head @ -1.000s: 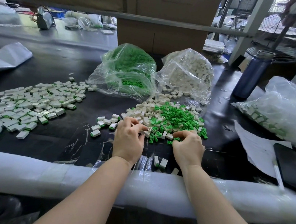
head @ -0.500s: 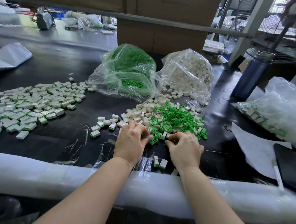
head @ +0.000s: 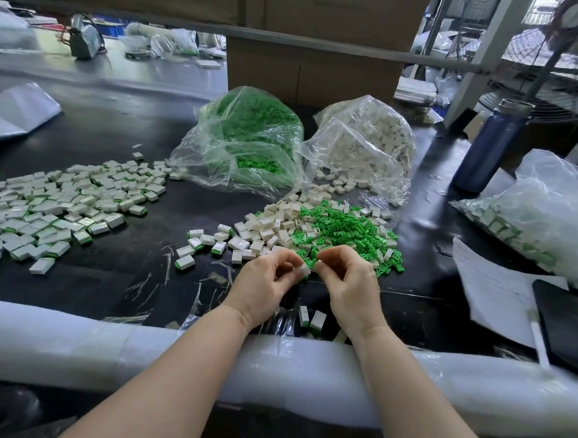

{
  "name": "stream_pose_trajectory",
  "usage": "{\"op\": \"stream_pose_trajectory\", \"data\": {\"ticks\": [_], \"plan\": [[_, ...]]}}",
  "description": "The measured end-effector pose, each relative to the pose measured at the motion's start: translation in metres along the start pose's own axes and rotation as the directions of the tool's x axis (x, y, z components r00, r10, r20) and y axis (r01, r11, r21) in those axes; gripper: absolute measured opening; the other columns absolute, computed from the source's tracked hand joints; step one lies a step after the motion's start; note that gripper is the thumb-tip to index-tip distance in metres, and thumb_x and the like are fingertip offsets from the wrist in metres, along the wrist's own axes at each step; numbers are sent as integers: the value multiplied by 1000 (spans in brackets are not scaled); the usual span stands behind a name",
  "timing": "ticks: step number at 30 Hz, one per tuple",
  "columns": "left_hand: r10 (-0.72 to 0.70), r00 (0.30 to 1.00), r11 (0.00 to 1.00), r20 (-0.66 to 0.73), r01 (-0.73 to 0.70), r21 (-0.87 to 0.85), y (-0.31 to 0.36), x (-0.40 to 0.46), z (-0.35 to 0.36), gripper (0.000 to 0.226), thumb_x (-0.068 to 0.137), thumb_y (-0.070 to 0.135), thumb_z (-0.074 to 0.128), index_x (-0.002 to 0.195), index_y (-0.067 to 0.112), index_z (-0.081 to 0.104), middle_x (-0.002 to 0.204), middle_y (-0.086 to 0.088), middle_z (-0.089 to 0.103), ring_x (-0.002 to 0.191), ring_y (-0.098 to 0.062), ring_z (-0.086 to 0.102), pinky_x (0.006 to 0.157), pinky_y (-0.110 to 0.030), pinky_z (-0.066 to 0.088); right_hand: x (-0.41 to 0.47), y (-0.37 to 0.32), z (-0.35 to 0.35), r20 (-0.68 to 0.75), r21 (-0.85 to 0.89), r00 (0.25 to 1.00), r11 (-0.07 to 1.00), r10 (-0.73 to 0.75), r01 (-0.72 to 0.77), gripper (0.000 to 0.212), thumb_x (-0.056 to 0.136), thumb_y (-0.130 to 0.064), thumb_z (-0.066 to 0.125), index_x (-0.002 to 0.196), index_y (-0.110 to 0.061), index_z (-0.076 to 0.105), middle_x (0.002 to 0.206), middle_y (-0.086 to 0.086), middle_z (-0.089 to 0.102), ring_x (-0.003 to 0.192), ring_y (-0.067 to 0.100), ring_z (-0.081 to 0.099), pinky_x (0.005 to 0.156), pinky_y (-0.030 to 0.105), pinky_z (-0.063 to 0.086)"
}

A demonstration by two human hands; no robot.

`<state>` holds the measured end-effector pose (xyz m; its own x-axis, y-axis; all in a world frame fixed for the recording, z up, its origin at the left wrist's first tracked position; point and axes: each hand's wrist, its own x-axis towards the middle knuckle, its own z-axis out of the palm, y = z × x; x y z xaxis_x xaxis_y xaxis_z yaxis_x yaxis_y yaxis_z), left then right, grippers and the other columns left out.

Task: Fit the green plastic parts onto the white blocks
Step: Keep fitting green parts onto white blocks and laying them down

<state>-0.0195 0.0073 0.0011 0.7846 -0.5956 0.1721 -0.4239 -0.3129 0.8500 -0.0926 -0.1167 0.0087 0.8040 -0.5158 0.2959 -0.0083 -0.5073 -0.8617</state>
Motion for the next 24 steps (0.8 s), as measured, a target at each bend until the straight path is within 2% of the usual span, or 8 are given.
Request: {"op": "stream_pose_trajectory", "data": {"ticks": [3, 7, 14, 17, 20, 24], "plan": [[-11, 1000, 999, 7, 11, -47, 1, 0, -1, 8, 87, 18, 63, 90, 26, 61, 86, 4, 62, 84, -8, 59, 75, -6, 44, 1, 0, -1, 46, 62, 999, 998, 2, -5, 20, 85, -1, 63, 80, -20, 65, 79, -7, 65, 78, 6, 60, 73, 10, 46], [-13, 1000, 998, 26, 14, -54, 0, 1, -1, 9, 87, 16, 63, 93, 23, 64, 91, 0, 66, 89, -13, 61, 86, -20, 48, 0, 0, -2, 78, 71, 997, 997, 3, -8, 21, 86, -1, 61, 78, -20, 66, 79, -5, 66, 76, 3, 58, 71, 7, 43], [-26, 1000, 989, 18, 28, -144, 2, 1, -3, 6, 87, 16, 63, 92, 17, 66, 89, -5, 68, 88, -18, 62, 85, -26, 49, 0, -1, -1, 78, 99, 997, 995, 20, -28, 19, 82, 2, 65, 76, -16, 67, 75, -4, 66, 72, 3, 60, 70, 8, 45], [-34, 998, 986, 43, 41, -159, 3, 1, -2, 9, 87, 14, 63, 94, 14, 67, 90, -6, 69, 88, -17, 64, 85, -25, 51, 0, -2, -2, 58, 122, 998, 992, 25, -32, 19, 82, 0, 66, 75, -18, 67, 76, -4, 66, 73, 3, 60, 70, 9, 46], [-43, 998, 984, 42, 50, -174, 3, 1, -2, 8, 86, 12, 64, 93, 15, 67, 90, -6, 70, 86, -16, 64, 82, -20, 51, 0, -2, -2, 105, 125, 994, 991, 39, -52, 23, 82, 1, 65, 72, -20, 66, 74, -5, 65, 71, 3, 59, 70, 11, 47], [-44, 998, 982, 34, 49, -182, 3, 1, -3, 10, 86, 10, 64, 91, 17, 68, 88, -1, 69, 85, -12, 64, 81, -16, 50, 0, -2, -2, 130, 172, 990, 982, 60, -82, 24, 80, 3, 66, 73, -19, 63, 69, -3, 63, 63, 2, 56, 63, 11, 46]]}}
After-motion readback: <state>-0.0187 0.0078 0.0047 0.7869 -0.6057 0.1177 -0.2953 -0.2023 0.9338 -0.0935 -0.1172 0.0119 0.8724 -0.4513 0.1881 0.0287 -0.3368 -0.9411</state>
